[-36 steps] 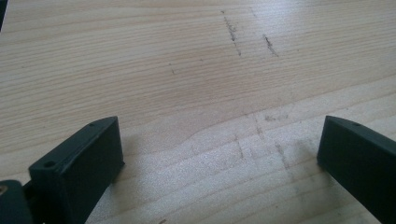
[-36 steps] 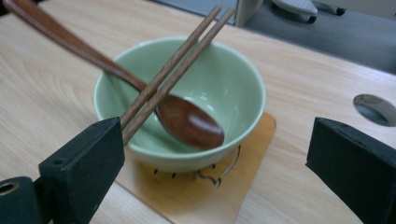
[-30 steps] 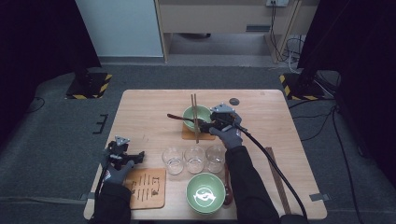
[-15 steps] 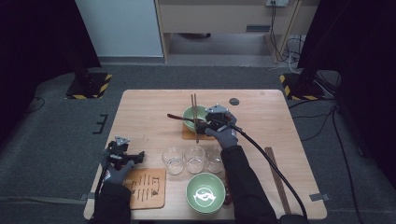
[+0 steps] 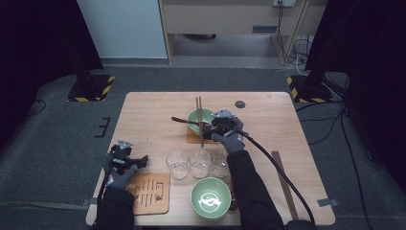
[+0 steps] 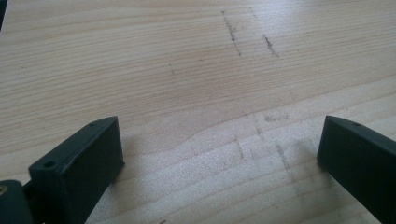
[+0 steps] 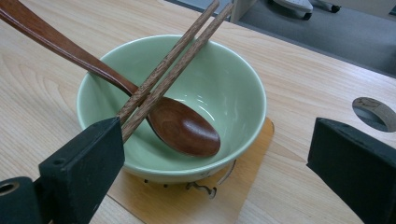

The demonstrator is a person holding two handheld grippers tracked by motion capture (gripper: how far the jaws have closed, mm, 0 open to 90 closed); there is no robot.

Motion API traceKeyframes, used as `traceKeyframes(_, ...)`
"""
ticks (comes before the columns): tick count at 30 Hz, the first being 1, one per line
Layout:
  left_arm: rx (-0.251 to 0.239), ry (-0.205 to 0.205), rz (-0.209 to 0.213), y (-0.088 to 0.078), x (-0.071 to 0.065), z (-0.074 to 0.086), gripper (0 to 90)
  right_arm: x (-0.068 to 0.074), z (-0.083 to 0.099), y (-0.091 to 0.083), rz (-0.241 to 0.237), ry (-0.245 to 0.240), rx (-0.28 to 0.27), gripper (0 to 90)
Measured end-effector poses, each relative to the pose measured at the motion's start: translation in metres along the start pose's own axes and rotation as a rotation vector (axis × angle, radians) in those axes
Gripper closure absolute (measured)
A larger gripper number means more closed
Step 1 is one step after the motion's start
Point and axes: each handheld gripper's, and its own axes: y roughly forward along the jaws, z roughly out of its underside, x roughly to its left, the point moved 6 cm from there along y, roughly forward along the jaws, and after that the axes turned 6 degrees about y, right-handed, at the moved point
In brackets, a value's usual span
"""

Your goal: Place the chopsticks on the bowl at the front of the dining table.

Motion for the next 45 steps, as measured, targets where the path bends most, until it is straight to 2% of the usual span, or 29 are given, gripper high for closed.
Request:
traceKeyframes(26,0.000,0.000,0.000,0.000,0.000,0.000,0.0,0.008,0.003,0.001,-0.028,-0.019,0.002,3.8)
traceKeyframes(32,0.000,0.000,0.000,0.000,0.000,0.000,0.0,-0.001,-0.010,-0.011,-0.010,0.004,-0.049,3.8)
traceKeyframes(34,0.000,0.000,0.000,0.000,0.000,0.000,0.0,-0.003,-0.023,-0.023,-0.014,0.013,-0.096,3.8)
traceKeyframes(35,0.000,0.000,0.000,0.000,0.000,0.000,0.0,-0.003,-0.023,-0.023,-0.014,0.013,-0.096,3.8)
traceKeyframes(40,0.001,0.000,0.000,0.000,0.000,0.000,0.0,0.003,-0.049,-0.043,-0.038,0.030,-0.174,3.9)
traceKeyframes(44,0.000,0.000,0.000,0.000,0.000,0.000,0.0,0.008,-0.059,-0.048,-0.041,0.029,-0.196,4.3)
traceKeyframes(45,0.000,0.000,0.000,0.000,0.000,0.000,0.0,0.009,-0.065,-0.048,-0.051,0.054,-0.212,4.1)
